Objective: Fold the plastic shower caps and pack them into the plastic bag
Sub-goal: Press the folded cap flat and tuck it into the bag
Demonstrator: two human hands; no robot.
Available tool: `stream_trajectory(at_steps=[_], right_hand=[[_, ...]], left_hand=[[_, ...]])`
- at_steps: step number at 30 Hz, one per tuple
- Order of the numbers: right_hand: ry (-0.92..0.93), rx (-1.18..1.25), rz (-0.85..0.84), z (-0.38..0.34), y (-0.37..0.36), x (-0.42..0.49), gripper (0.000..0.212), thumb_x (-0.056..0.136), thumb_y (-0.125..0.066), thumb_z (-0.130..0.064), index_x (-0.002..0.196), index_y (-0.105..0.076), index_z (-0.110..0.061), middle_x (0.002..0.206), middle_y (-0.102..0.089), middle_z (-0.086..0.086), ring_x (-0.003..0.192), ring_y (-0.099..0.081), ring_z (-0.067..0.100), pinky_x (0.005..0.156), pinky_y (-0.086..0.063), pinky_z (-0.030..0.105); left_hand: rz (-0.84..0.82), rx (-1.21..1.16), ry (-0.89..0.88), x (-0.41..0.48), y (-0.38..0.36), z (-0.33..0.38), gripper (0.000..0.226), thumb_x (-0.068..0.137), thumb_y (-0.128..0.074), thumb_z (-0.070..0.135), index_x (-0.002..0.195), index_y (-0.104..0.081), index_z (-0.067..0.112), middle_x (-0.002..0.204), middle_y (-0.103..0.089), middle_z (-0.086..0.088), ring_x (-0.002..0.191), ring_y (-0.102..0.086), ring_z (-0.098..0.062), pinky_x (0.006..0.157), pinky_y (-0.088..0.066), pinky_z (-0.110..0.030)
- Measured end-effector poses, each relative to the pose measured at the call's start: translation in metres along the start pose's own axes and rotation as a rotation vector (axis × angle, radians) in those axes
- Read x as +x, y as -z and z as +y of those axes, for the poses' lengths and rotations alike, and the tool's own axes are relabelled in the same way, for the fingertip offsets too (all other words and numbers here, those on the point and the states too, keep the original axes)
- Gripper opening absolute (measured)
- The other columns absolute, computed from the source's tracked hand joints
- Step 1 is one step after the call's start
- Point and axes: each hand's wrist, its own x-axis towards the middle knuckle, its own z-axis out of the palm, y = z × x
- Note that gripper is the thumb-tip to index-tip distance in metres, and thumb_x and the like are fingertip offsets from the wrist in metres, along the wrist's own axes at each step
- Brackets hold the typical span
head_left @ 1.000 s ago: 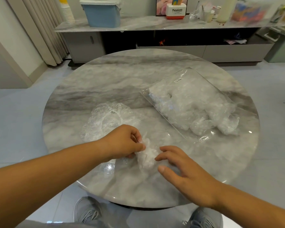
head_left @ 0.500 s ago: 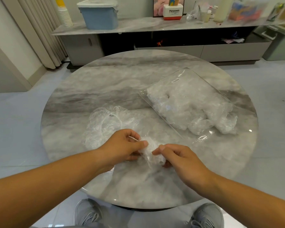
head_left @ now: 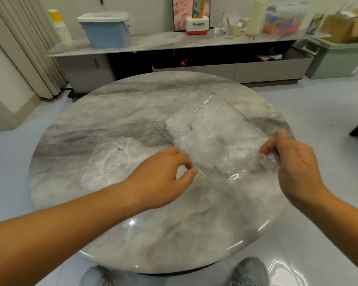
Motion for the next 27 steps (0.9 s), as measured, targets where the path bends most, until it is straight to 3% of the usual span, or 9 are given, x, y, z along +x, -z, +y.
stream_trajectory(at_steps=[2,4,7,11,15,17,20,22,27], right_hand=[[-0.031,-0.088,0.12,0.013,0.024,0.005,0.059,0.107,-0.032,-0.041,0.068,-0.063,-0.009,0.065,-0.057,0.015,0.056,-0.049,0.006,0.06,-0.041,0.017],[-0.107,-0.168,0.182,0.024,0.042,0.008,0.064,0.11,-0.029,-0.042,0.071,-0.063,-0.004,0.076,-0.061,0.026,0.062,-0.05,0.017,0.06,-0.041,0.031],[-0.227,-0.169,0.174,0.047,0.058,0.011,0.067,0.108,-0.026,-0.051,0.07,-0.066,-0.012,0.078,-0.068,0.016,0.073,-0.061,0.028,0.066,-0.046,0.033],[-0.292,-0.015,0.055,0.062,0.057,0.01,0.069,0.095,-0.026,-0.066,0.07,-0.076,-0.026,0.078,-0.075,0.007,0.08,-0.069,0.028,0.082,-0.054,0.04],[-0.249,0.083,-0.095,0.055,0.047,0.004,0.069,0.094,-0.024,-0.062,0.076,-0.08,-0.025,0.089,-0.077,0.0,0.085,-0.069,0.014,0.08,-0.051,0.021],[-0.249,0.099,-0.198,0.05,0.041,0.001,0.07,0.096,-0.02,-0.061,0.088,-0.08,-0.026,0.097,-0.078,-0.008,0.09,-0.069,0.007,0.079,-0.05,0.015],[-0.321,0.048,-0.319,0.051,0.029,0.006,0.079,0.092,-0.013,-0.08,0.107,-0.077,-0.037,0.112,-0.073,-0.013,0.099,-0.068,0.011,0.093,-0.047,0.027],[-0.403,0.107,-0.339,0.049,0.019,0.012,0.081,0.086,-0.016,-0.088,0.114,-0.075,-0.039,0.116,-0.071,-0.007,0.104,-0.068,0.017,0.1,-0.048,0.04],[-0.599,0.511,-0.254,0.031,-0.001,0.029,0.082,0.096,-0.021,-0.073,0.128,-0.066,-0.013,0.124,-0.071,0.003,0.106,-0.066,0.02,0.087,-0.051,0.04]], left_hand=[[-0.055,0.015,-0.105,0.012,-0.01,0.018,0.038,0.101,-0.045,0.053,0.13,-0.062,0.035,0.152,-0.039,0.011,0.129,-0.048,-0.007,0.104,-0.04,-0.022],[-0.097,0.048,-0.186,0.023,-0.022,0.036,0.047,0.101,-0.042,0.055,0.143,-0.052,0.036,0.168,-0.012,0.006,0.152,-0.016,-0.011,0.121,-0.022,-0.028],[-0.177,0.056,-0.224,0.037,-0.039,0.056,0.058,0.101,-0.034,0.061,0.154,-0.036,0.036,0.167,0.018,0.006,0.151,0.023,-0.005,0.123,0.005,-0.028],[-0.178,0.194,-0.207,0.052,-0.055,0.063,0.07,0.099,-0.022,0.068,0.161,-0.013,0.035,0.159,0.04,0.004,0.142,0.043,-0.008,0.123,0.017,-0.036],[-0.091,0.23,-0.197,0.058,-0.058,0.058,0.086,0.092,-0.007,0.075,0.161,0.007,0.026,0.16,0.039,0.004,0.143,0.04,-0.007,0.125,0.012,-0.04],[-0.097,0.18,-0.208,0.058,-0.057,0.055,0.089,0.09,-0.004,0.076,0.16,0.012,0.024,0.162,0.033,0.008,0.145,0.035,-0.001,0.125,0.01,-0.038],[-0.107,0.123,-0.236,0.059,-0.054,0.048,0.087,0.091,-0.006,0.075,0.16,0.011,0.024,0.165,0.025,0.013,0.146,0.028,0.004,0.126,0.007,-0.036],[-0.108,0.078,-0.254,0.06,-0.052,0.043,0.085,0.092,-0.009,0.073,0.16,0.009,0.025,0.166,0.021,0.014,0.147,0.025,0.006,0.126,0.006,-0.035],[-0.119,0.053,-0.279,0.054,-0.047,0.039,0.084,0.093,-0.013,0.071,0.16,0.008,0.025,0.165,0.022,0.016,0.147,0.024,0.006,0.126,0.005,-0.033]])
